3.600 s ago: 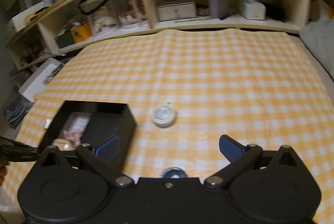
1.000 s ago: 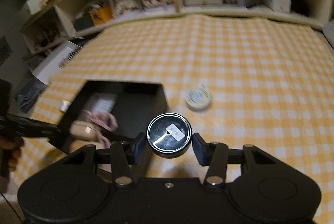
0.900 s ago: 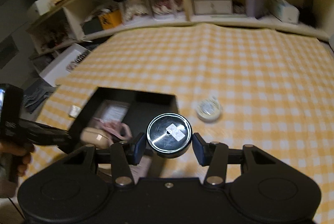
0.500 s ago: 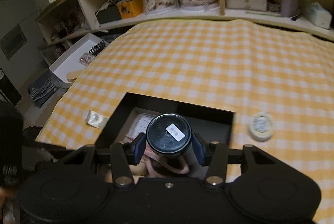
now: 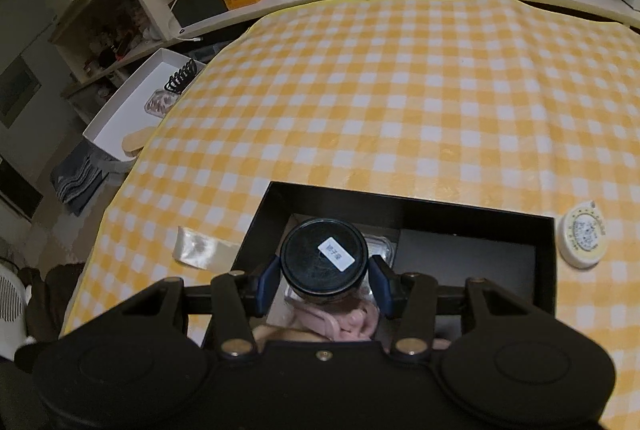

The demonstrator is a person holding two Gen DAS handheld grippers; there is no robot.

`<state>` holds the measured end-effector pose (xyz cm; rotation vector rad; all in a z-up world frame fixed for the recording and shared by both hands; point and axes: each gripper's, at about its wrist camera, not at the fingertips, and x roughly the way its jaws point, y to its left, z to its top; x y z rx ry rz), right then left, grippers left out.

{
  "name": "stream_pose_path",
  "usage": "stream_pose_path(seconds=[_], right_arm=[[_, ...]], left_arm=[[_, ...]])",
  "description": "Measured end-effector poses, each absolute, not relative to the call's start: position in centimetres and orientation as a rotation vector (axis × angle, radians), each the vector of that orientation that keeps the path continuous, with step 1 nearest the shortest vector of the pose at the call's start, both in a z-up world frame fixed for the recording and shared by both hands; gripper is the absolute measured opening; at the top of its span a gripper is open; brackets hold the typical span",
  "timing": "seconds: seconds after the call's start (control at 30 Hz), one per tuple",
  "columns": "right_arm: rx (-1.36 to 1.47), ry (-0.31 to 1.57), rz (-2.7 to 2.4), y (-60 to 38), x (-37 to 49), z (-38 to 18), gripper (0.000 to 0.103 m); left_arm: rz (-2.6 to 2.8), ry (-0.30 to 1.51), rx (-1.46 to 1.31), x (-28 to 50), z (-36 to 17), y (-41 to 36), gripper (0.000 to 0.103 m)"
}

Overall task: Organize rigid objects
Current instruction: 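Carry the black jar into the tray and release it beside the clear case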

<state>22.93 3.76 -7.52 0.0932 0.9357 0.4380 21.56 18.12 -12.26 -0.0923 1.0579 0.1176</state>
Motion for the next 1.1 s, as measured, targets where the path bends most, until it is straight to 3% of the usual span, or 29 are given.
stream_pose_path(seconds=[0.93, 1.1], right_arm=[[0.116, 0.954, 0.414, 1.9, 21.0, -6.1, 0.051], [0.095, 0.923, 0.427, 1.6, 19.9, -4.7, 0.057]], left_arm=[[0.121, 1.058, -0.097, 21.6, -12.1, 18.0, 0.004], [0.121, 1.058, -0.098, 21.7, -12.1, 18.2, 0.004]])
